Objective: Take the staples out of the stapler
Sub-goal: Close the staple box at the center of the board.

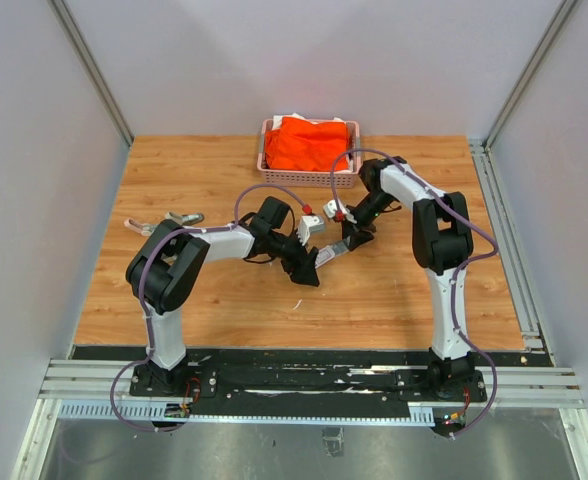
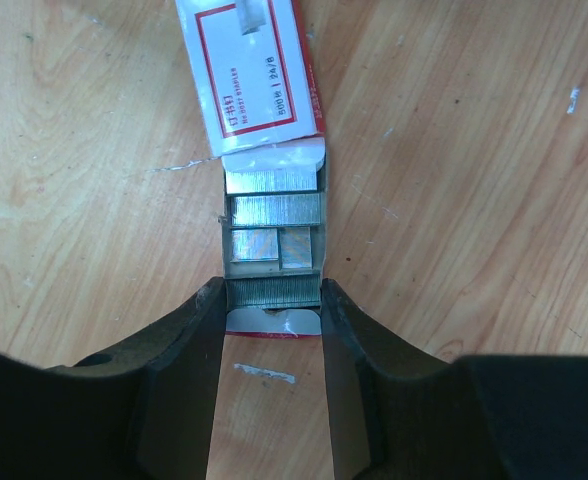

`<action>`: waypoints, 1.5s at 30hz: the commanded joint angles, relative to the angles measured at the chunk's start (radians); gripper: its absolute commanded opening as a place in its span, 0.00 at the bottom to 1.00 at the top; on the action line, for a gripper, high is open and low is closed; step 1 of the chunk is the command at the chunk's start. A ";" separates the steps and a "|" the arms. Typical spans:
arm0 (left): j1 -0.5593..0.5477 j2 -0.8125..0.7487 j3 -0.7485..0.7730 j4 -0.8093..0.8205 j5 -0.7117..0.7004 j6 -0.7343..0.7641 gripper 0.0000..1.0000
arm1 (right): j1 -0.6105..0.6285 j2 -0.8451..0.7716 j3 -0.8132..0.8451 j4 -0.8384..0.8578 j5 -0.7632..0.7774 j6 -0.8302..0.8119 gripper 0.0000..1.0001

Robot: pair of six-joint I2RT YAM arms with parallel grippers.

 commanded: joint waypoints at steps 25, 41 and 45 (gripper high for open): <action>0.012 0.073 -0.011 -0.045 -0.108 -0.001 0.90 | 0.025 -0.001 0.013 -0.059 -0.024 -0.089 0.40; 0.042 0.064 -0.009 -0.043 -0.071 -0.006 0.93 | 0.006 0.017 0.048 -0.085 -0.095 -0.066 0.39; 0.042 0.064 -0.011 -0.039 -0.070 -0.009 0.93 | 0.019 0.010 0.028 -0.069 -0.093 -0.058 0.38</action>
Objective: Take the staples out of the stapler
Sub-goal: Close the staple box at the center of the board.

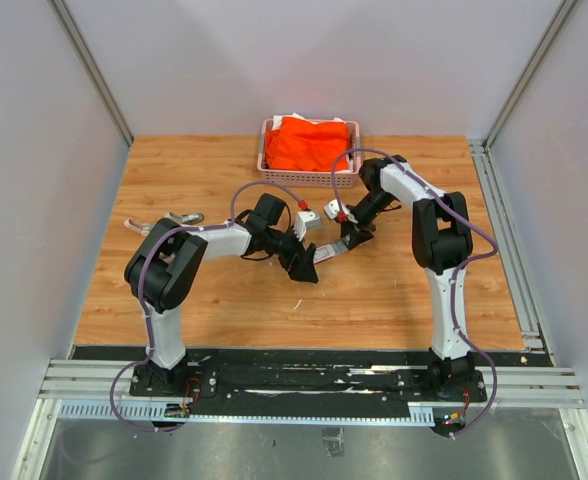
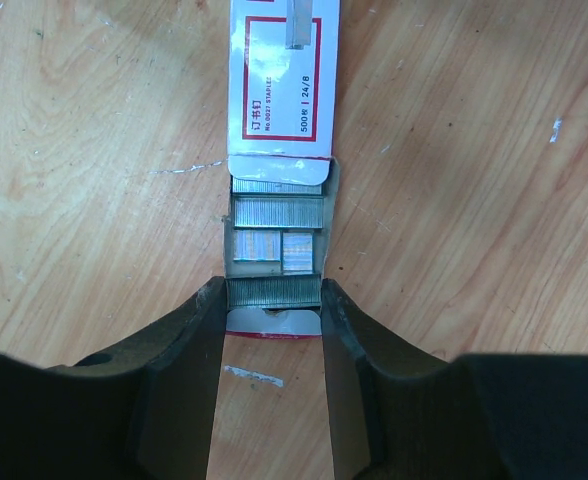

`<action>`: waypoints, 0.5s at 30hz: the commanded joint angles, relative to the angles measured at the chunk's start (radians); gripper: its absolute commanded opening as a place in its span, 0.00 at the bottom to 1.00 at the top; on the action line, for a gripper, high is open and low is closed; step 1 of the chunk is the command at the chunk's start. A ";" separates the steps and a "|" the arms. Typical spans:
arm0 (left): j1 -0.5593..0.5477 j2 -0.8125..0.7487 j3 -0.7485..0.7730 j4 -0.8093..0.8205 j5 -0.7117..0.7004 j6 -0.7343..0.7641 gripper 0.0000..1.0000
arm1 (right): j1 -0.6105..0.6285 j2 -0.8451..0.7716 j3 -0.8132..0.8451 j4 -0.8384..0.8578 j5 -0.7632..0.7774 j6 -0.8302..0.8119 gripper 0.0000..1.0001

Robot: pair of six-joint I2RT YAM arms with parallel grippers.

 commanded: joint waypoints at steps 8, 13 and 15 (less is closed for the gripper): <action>0.004 0.068 -0.016 -0.050 -0.068 0.000 0.93 | 0.031 -0.008 -0.039 0.057 -0.046 0.100 0.37; 0.005 0.071 -0.016 -0.052 -0.061 -0.001 0.93 | 0.040 -0.013 -0.047 0.061 -0.033 0.103 0.37; 0.005 0.072 -0.012 -0.053 -0.060 -0.003 0.93 | 0.043 -0.018 -0.044 0.063 -0.039 0.110 0.37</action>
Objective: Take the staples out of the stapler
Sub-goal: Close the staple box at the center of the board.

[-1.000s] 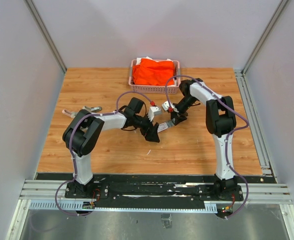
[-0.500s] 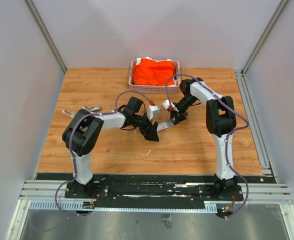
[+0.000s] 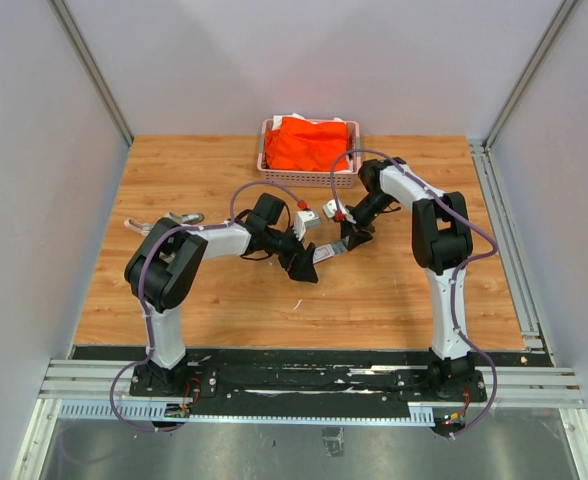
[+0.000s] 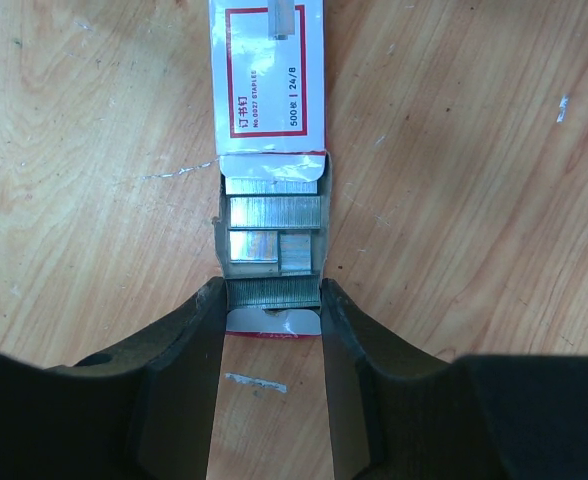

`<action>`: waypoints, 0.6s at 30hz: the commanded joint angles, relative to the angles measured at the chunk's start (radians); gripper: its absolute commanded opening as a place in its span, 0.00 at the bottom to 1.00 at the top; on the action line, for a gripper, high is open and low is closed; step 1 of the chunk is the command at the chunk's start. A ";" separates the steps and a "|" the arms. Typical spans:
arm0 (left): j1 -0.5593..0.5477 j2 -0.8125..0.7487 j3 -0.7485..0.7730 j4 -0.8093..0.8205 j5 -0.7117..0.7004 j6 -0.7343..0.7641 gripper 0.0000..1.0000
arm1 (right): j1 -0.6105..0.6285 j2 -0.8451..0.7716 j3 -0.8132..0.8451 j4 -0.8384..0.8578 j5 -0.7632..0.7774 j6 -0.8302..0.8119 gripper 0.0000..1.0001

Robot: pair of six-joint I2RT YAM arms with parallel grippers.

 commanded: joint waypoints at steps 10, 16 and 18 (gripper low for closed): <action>-0.003 0.076 -0.016 -0.058 -0.066 0.003 0.92 | 0.055 -0.031 -0.020 0.052 -0.046 0.090 0.38; -0.002 0.065 -0.044 -0.020 -0.056 -0.010 0.93 | 0.042 -0.026 -0.009 0.084 -0.055 0.144 0.38; -0.002 0.065 -0.046 -0.014 -0.057 -0.014 0.93 | 0.035 -0.027 -0.004 0.084 -0.066 0.150 0.39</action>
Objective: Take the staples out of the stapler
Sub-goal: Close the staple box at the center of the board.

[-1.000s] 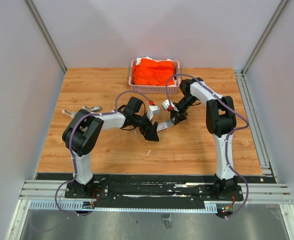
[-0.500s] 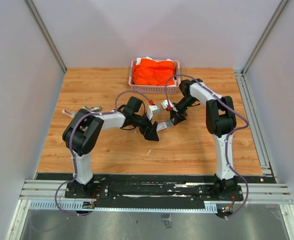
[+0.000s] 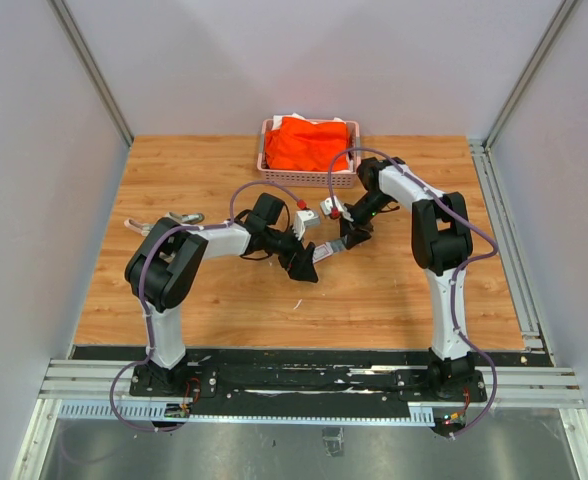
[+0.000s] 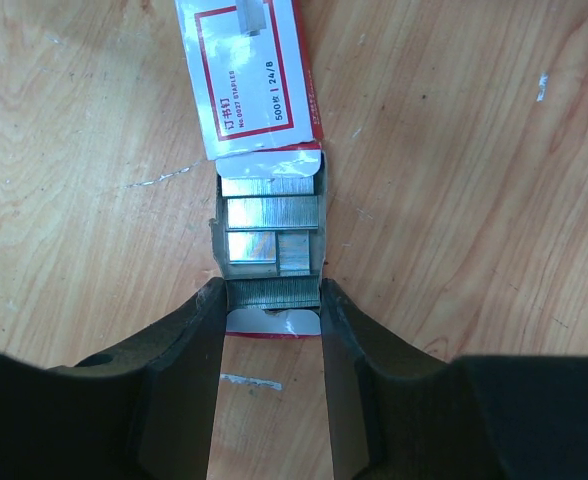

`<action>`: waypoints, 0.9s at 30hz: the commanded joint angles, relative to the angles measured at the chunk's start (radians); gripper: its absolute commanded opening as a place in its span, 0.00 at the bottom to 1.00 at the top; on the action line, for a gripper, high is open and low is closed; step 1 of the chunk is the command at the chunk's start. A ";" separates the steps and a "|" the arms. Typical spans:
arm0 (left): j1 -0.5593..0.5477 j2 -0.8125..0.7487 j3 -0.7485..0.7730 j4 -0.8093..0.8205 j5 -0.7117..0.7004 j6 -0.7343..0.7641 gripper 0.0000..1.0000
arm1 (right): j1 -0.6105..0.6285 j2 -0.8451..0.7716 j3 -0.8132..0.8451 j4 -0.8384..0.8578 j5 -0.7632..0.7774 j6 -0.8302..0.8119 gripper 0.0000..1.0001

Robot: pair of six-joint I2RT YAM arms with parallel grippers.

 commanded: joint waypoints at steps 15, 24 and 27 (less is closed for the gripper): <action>0.000 0.064 -0.016 -0.056 -0.081 0.023 0.97 | 0.018 -0.011 -0.017 -0.081 -0.064 -0.211 0.41; 0.001 0.060 -0.008 -0.077 -0.092 0.039 0.98 | -0.002 0.018 0.050 -0.169 -0.081 -0.275 0.41; 0.001 0.064 -0.004 -0.079 -0.098 0.036 0.98 | -0.003 0.018 0.052 -0.196 -0.087 -0.307 0.41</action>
